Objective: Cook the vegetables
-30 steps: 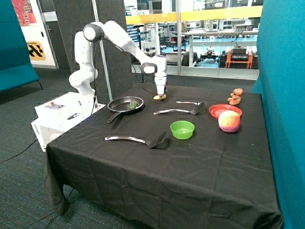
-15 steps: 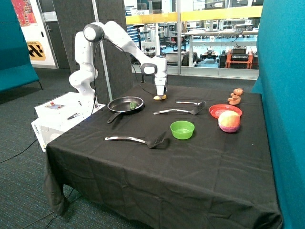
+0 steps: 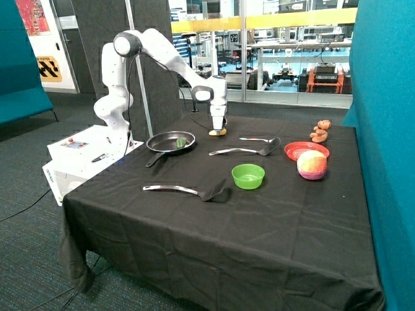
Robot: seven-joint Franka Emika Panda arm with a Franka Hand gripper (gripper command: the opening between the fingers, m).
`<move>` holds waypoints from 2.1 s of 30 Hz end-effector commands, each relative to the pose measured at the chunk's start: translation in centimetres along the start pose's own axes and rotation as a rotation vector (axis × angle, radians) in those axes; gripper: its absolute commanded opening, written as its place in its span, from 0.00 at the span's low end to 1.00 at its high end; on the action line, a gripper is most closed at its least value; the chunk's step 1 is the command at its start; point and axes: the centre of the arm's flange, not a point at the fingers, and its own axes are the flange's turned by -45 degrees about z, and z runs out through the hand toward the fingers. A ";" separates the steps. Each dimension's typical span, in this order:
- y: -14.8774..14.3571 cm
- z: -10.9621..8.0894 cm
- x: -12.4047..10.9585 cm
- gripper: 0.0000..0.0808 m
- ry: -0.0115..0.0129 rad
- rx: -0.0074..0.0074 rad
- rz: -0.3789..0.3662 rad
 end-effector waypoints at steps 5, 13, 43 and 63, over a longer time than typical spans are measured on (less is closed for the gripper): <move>0.1 0.2 -0.6 0.00 0.0053 0.0011 0.008; 0.0 -0.4 -0.8 0.00 0.0053 0.0011 0.001; 6.4 -11.8 -10.9 0.00 0.0053 0.0012 0.052; 6.9 -11.1 -16.1 0.00 0.0053 0.0013 0.065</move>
